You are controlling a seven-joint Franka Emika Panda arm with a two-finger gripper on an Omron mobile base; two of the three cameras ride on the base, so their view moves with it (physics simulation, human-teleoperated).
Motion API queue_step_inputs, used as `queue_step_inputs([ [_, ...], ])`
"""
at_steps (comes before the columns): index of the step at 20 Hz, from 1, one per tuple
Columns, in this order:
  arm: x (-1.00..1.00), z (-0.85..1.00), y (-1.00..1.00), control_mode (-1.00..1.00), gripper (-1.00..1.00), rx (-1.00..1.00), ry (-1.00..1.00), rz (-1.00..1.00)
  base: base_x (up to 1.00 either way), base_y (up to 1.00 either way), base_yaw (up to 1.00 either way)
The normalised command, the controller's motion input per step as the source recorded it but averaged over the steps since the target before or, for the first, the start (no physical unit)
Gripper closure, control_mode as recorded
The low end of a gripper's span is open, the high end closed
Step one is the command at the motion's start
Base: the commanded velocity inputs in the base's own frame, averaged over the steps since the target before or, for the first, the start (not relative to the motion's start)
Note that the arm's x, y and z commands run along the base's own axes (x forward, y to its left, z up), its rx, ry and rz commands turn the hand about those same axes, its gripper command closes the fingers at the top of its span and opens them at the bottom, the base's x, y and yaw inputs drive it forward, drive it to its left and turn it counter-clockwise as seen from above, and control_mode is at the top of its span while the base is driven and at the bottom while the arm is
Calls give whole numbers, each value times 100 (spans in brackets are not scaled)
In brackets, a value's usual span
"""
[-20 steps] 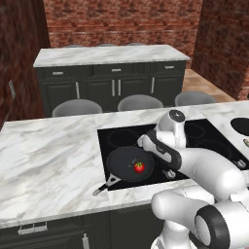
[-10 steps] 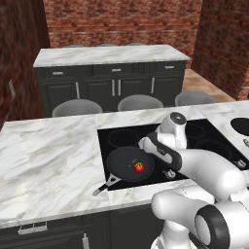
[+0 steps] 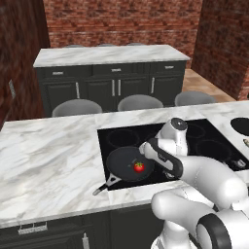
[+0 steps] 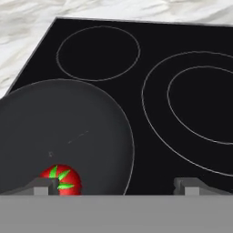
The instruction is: Place both pans onto different burners. Then place the tomato and the fish on different pans.
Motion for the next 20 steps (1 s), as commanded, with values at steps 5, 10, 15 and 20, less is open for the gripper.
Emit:
queue_step_inputs([
  [5, 0, 0, 0, 100, -100, 0, 0, 0, -67, 0, 0],
  [10, 0, 0, 0, 100, -100, 0, 0, 0, -36, -5, 0],
  [15, 0, 0, 0, 100, -100, 0, 0, 0, 0, -48, 0],
  [20, 0, 0, 0, 100, -100, 0, 0, 0, -2, -63, 0],
])
